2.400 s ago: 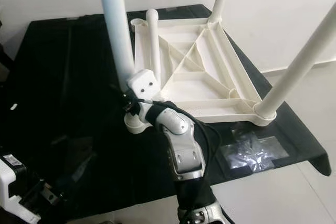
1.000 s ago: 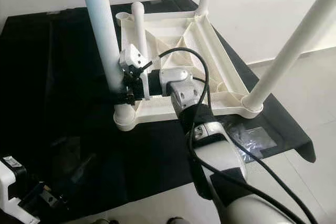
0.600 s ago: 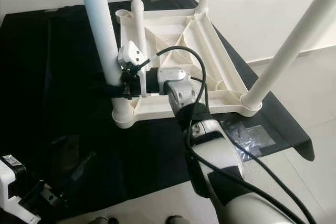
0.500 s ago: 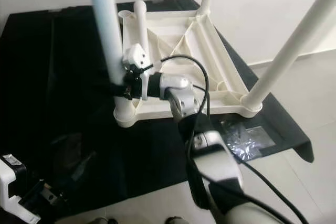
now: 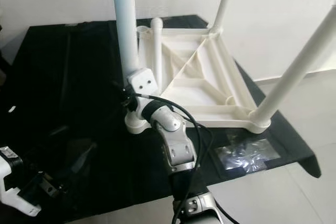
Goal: Building children table
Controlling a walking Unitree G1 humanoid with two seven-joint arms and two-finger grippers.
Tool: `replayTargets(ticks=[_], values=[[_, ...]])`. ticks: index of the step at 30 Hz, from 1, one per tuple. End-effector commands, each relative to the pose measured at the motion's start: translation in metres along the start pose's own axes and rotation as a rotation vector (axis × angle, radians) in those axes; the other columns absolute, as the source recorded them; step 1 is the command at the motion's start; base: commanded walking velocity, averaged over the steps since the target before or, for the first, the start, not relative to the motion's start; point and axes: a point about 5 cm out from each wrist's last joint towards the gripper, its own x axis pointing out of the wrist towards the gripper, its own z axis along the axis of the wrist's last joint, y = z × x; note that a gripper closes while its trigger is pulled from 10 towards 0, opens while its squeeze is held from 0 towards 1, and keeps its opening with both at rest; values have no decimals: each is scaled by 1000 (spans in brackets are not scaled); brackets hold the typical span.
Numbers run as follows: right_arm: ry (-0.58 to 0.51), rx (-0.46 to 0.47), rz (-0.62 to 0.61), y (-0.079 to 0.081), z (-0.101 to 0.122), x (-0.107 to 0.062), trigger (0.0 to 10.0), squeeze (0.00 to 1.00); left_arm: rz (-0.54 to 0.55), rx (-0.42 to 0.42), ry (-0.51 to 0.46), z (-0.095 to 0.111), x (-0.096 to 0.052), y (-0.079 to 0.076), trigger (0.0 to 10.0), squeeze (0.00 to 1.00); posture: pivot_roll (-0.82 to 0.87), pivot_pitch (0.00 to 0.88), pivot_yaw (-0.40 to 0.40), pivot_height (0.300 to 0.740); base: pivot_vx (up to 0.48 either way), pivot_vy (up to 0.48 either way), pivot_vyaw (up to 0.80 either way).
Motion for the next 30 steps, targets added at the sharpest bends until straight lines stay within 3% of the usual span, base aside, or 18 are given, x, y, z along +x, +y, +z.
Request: replayTargets(ticks=[1, 2, 3, 4, 6, 7, 9, 11, 13, 14, 15, 16, 25, 30], values=[[94, 58, 140, 14, -18, -1, 10000, 482, 9, -5, 21, -4, -1, 1, 10000, 0, 86, 168, -36, 740, 0, 0, 0], [94, 58, 140, 14, -18, -1, 10000, 482, 9, -5, 21, -4, -1, 1, 10000, 0, 86, 168, -36, 740, 0, 0, 0], [33, 104, 251, 9, -3, 1, 10000, 1000, 7, -4, 19, -3, 0, 1, 10000, 0, 85, 169, -38, 740, 0, 0, 0], [16, 92, 312, 6, 2, 2, 10000, 1000, 7, -6, 17, -3, 0, 0, 10000, 0, 88, 172, -43, 740, 0, 0, 0], [16, 92, 312, 6, 2, 2, 10000, 1000, 7, -6, 17, -3, 0, 0, 10000, 0, 88, 172, -43, 740, 0, 0, 0], [5, 63, 410, -3, 8, 3, 10000, 1000, 8, -6, 17, -3, 1, 0, 10000, 0, 93, 174, -48, 740, 0, 0, 0], [4, 56, 449, -6, 10, 3, 10000, 1000, 9, -6, 17, -3, 1, -1, 10000, 0, 93, 174, -48, 740, 0, 0, 0], [13, -20, 568, -17, 14, 5, 10000, 1000, 14, -2, 21, -3, 0, -1, 10000, 0, 102, 181, -51, 740, 0, 0, 0], [18, -52, 610, -21, 16, 6, 10000, 1000, 16, -1, 22, -2, -1, 0, 10000, 0, 102, 181, -51, 740, 0, 0, 0], [36, -77, 685, -23, 18, 6, 10000, 761, 19, 1, 25, -2, -2, 0, 10000, 0, 106, 186, -50, 740, 0, 0, 0], [36, -77, 685, -23, 18, 6, 10000, 761, 19, 1, 25, -2, -2, 0, 10000, 0, 106, 186, -50, 740, 0, 0, 0], [58, -89, 743, -26, 20, 7, 10000, 0, 21, 1, 27, -2, -3, 0, 10000, 0, 113, 192, -49, 740, 0, 0, 0], [63, -80, 876, -29, 40, 27, 10000, 0, 46, 8, 49, 1, -10, 4, 10000, 0, 159, 210, -42, 740, 0, 0, 0], [68, -70, 957, -28, 43, 29, 10000, 0, 57, 15, 52, 3, -13, 5, 10000, 0, 186, 224, -49, 740, 0, 0, 0]])
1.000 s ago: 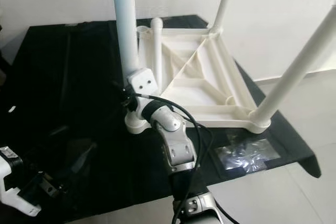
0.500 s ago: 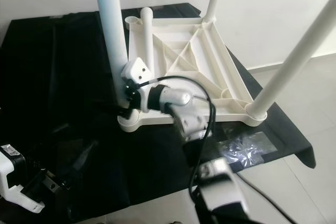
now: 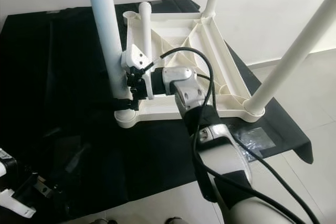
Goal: Building children table
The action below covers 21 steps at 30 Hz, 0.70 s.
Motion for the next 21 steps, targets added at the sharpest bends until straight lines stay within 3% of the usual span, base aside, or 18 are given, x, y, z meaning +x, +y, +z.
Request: replayTargets(ticks=[1, 2, 3, 4, 8, 15, 21], values=[[1, -15, 47, 2, 3, 7, 10000, 0, -9, 1, 6, 3, -2, -1, 10000, 0, 186, 224, -49, 740, 0, 0, 0], [5, -6, 82, 1, 5, 7, 6314, 0, 0, 4, 5, 5, -3, -1, 10000, 0, 192, 228, -52, 740, 0, 0, 0], [5, -6, 82, 1, 5, 7, 6314, 0, 0, 4, 5, 5, -3, -1, 10000, 0, 192, 228, -52, 740, 0, 0, 0], [16, -4, 125, 1, 6, 7, 0, 0, 11, 9, 5, 6, -5, 0, 10000, 0, 195, 234, -55, 740, 0, 0, 0], [32, -5, 188, -2, 8, 4, 0, 0, 27, 17, 5, 9, -8, 2, 10000, 0, 199, 246, -56, 740, 0, 0, 0], [39, -10, 195, -5, 8, 0, 0, 0, 33, 21, 7, 11, -10, 3, 10000, 0, 195, 245, -54, 740, 0, 0, 0], [53, -34, 108, -6, 0, -7, 0, 0, 39, 21, -2, 11, -9, 4, 10000, 0, 185, 238, -61, 740, 0, 0, 0]])
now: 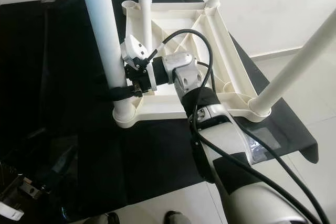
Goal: Building children table
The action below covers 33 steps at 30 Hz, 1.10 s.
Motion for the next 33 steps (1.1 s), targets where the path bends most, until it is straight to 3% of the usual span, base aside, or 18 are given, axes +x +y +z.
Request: replayTargets(ticks=[1, 2, 3, 5, 7, 8, 9, 10, 11, 12, 15, 22, 23, 28, 29, 31, 32, 33], values=[[25, 20, -7, 5, -14, 2, 0, 0, -12, 1, 2, 3, -1, -2, 10000, 0, 185, 238, -61, 740, 0, 0, 0], [44, 7, -115, 5, -22, -1, 0, 0, -9, 1, -2, 3, -1, -1, 10000, 0, 168, 232, -71, 740, 0, 0, 0], [44, 7, -115, 5, -22, -1, 0, 0, -9, 1, -2, 3, -1, -1, 10000, 0, 168, 232, -71, 740, 0, 0, 0], [28, 60, -352, 14, -41, 4, 0, 0, -3, -1, -6, 1, -1, 2, 10000, 0, 154, 226, -66, 740, 0, 0, 0], [28, 60, -352, 14, -41, 4, 0, 0, -3, -1, -6, 1, -1, 2, 10000, 0, 154, 226, -66, 740, 0, 0, 0], [53, 97, -579, 22, -52, 11, 0, 0, -3, -3, -4, 0, -2, 4, 10000, 0, 142, 220, -63, 740, 0, 0, 0], [53, 104, -902, 35, -56, 11, 0, 0, -3, -5, -2, -1, -2, 4, 10000, 0, 136, 216, -61, 740, 0, 0, 0], [53, 104, -902, 35, -56, 11, 0, 0, -3, -5, -2, -1, -2, 4, 10000, 0, 136, 216, -61, 740, 0, 0, 0], [48, 94, -1049, 54, -54, 17, 0, 0, -2, -5, 4, -3, -2, 5, 10000, 0, 142, 208, -47, 740, 0, 0, 0], [45, 91, -1120, 65, -53, 22, 0, 0, -2, -7, 8, -5, -2, 6, 10000, 0, 124, 189, -40, 740, 0, 0, 0], [36, 85, -1116, 70, -51, 28, 0, 0, -1, -9, 10, -6, -3, 7, 10000, 0, 124, 189, -40, 740, 0, 0, 0], [13, 93, -1114, 49, -48, 28, 0, 0, -9, -7, 1, -9, 0, 8, 10000, 0, 136, 164, -53, 740, 0, 0, 0], [6, 94, -1084, 49, -46, 31, 10000, 0, -10, -7, 1, -9, 0, 8, 10000, 0, 139, 161, -48, 740, 0, 0, 0], [-80, 123, -1054, 53, -34, 37, 10000, 0, -14, -7, 1, -8, -1, 8, 10000, 0, 141, 162, -46, 740, 0, 0, 0], [-131, 114, -926, 50, -28, 38, 10000, 1000, -20, -6, -4, -7, 1, 8, 10000, 0, 145, 165, -46, 740, 0, 0, 0], [-192, 74, -684, 48, -15, 36, 10000, 1000, -32, -6, -15, -6, 3, 7, 10000, 0, 145, 170, -48, 740, 0, 0, 0], [-185, 66, -609, 46, -14, 32, 10000, 1000, -38, -7, -17, -5, 3, 6, 10000, 0, 145, 170, -48, 740, 0, 0, 0], [-185, 66, -609, 46, -14, 32, 10000, 1000, -38, -7, -17, -5, 3, 6, 10000, 0, 145, 170, -48, 740, 0, 0, 0]])
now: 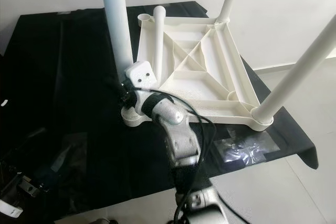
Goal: Building children table
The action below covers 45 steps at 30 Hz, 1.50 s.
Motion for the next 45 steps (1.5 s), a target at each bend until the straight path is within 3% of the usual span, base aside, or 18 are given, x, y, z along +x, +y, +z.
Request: replayTargets(ticks=[1, 2, 3, 4, 5, 6, 8, 11, 20, 21, 23, 24, 35, 39, 42, 43, 44, 45], values=[[-17, 29, 105, 7, -1, 3, 10000, 1000, -18, -13, 4, 0, -1, -2, 10000, 0, 146, 172, -49, 740, 0, 0, 0], [-17, 29, 105, 7, -1, 3, 10000, 1000, -18, -13, 4, 0, -1, -2, 10000, 0, 146, 172, -49, 740, 0, 0, 0], [13, -18, 181, -1, -2, 2, 10000, 553, -23, -16, 1, 0, 0, -4, 10000, 0, 150, 180, -54, 740, 0, 0, 0], [13, -18, 181, -1, -2, 2, 10000, 553, -23, -16, 1, 0, 0, -4, 10000, 0, 150, 180, -54, 740, 0, 0, 0], [50, -77, 267, -8, -4, 1, 10000, 0, -26, -18, -1, 1, 0, -5, 10000, 0, 151, 181, -53, 740, 0, 0, 0], [50, -77, 267, -8, -4, 1, 10000, 0, -26, -18, -1, 1, 0, -5, 10000, 0, 151, 181, -53, 740, 0, 0, 0], [133, -153, 374, -25, -6, 3, 10000, 0, -33, -21, -5, 3, 0, -7, 10000, 0, 157, 198, -51, 740, 0, 0, 0], [158, -161, 399, -30, -5, 6, 10000, 0, -34, -21, -8, 4, 0, -8, 10000, 0, 162, 207, -56, 740, 0, 0, 0], [158, -65, 535, -32, 2, 20, 10000, 0, -26, -30, -4, 9, -6, -12, 10000, 0, 174, 253, -61, 740, 0, 0, 0], [141, -38, 609, -28, 3, 25, 5725, 0, -21, -33, 4, 11, -9, -12, 10000, 0, 179, 264, -61, 740, 0, 0, 0], [134, -32, 630, -27, 3, 26, 5725, 0, -19, -34, 6, 11, -10, -12, 10000, 0, 180, 265, -62, 740, 0, 0, 0], [128, -25, 642, -26, 4, 27, 0, 0, -18, -34, 8, 11, -11, -12, 10000, 0, 180, 266, -62, 740, 0, 0, 0], [109, -16, 661, -31, 6, 27, 0, 0, -12, -32, 10, 13, -10, -12, 10000, 0, 174, 260, -61, 740, 0, 0, 0], [112, -79, 528, -38, -1, 22, 0, 0, -17, -32, -3, 12, -6, -12, 10000, 0, 155, 249, -67, 740, 0, 0, 0], [106, -58, 477, -36, -7, 20, 0, 0, -18, -33, -6, 12, -6, -11, 10000, 0, 144, 246, -72, 740, 0, 0, 0], [109, -31, 327, -29, -18, 23, 0, 0, -18, -33, -8, 12, -5, -10, 10000, 0, 135, 240, -71, 740, 0, 0, 0], [109, -31, 327, -29, -18, 23, 0, 0, -18, -33, -8, 12, -5, -10, 10000, 0, 135, 240, -71, 740, 0, 0, 0], [130, -18, 10, -20, -31, 25, 0, 0, -19, -34, -8, 11, -4, -9, 10000, 0, 126, 239, -59, 740, 0, 0, 0]])
